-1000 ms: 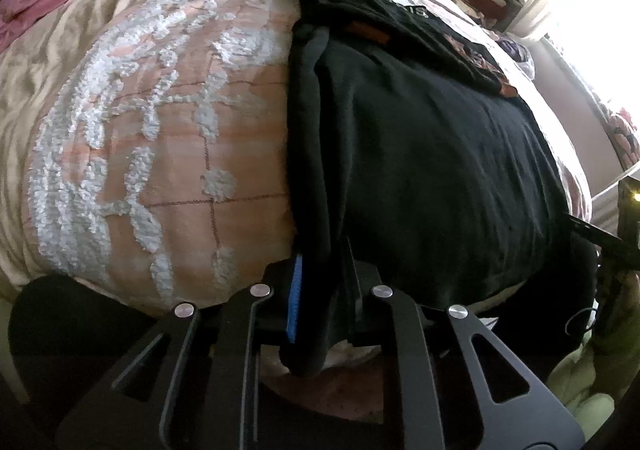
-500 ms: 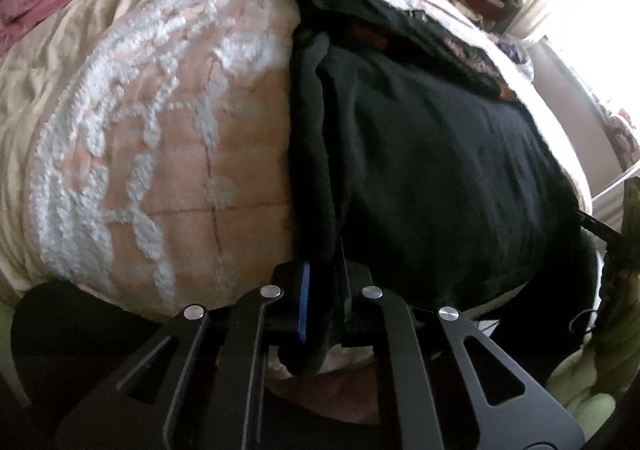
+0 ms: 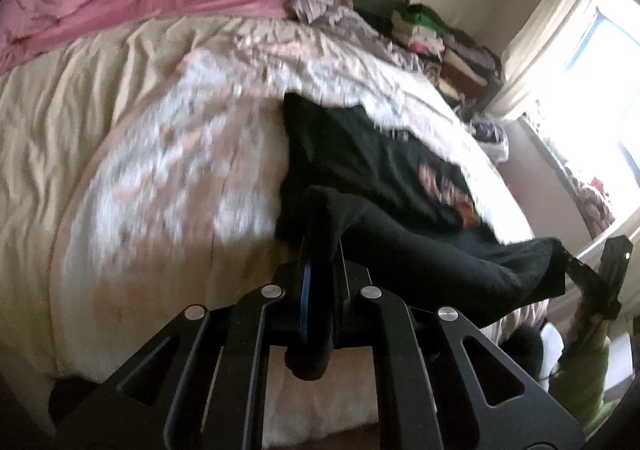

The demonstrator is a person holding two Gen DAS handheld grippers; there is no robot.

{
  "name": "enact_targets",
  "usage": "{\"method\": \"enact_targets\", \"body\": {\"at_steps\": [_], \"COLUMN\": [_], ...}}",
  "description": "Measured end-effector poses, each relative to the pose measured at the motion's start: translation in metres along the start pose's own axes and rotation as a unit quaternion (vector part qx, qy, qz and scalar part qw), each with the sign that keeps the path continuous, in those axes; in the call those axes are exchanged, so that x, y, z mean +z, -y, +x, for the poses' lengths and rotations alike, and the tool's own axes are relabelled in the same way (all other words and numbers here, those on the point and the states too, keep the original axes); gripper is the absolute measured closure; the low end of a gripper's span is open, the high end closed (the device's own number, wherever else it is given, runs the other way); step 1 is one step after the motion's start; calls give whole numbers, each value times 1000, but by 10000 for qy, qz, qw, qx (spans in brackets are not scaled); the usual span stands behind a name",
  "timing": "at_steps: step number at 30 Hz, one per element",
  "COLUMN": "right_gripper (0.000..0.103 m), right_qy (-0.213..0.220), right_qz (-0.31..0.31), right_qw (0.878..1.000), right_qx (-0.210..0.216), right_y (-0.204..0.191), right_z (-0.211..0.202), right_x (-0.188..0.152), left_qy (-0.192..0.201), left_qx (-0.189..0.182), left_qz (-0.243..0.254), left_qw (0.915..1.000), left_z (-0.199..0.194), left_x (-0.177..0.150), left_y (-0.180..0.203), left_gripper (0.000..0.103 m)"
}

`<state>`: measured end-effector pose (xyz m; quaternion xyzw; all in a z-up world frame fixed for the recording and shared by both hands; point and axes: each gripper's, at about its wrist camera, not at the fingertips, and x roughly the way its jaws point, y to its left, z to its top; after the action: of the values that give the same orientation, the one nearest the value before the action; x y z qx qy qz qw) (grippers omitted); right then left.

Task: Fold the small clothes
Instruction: 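Lift the hem with both grippers and fold it over toward the collar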

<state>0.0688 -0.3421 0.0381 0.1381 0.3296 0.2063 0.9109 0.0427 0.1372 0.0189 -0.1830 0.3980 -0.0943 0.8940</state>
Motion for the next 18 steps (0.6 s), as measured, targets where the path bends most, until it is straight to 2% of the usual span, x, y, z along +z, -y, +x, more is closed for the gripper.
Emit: {"method": "enact_targets", "body": {"at_steps": [8,18], "right_gripper": [95,95], "right_qy": [186,-51], "right_qz": [257,449], "right_qw": [9994,9977], "right_qx": [-103,-500], "right_y": [17,39], "right_z": [32,104], "right_x": [47,87], "left_qy": [361,309], "left_qx": [60,223], "left_qz": [-273,-609], "left_qw": [9990,9974], "left_z": [25,86], "left_x": [56,101], "left_y": [-1,-12], "left_gripper": [101,101]}}
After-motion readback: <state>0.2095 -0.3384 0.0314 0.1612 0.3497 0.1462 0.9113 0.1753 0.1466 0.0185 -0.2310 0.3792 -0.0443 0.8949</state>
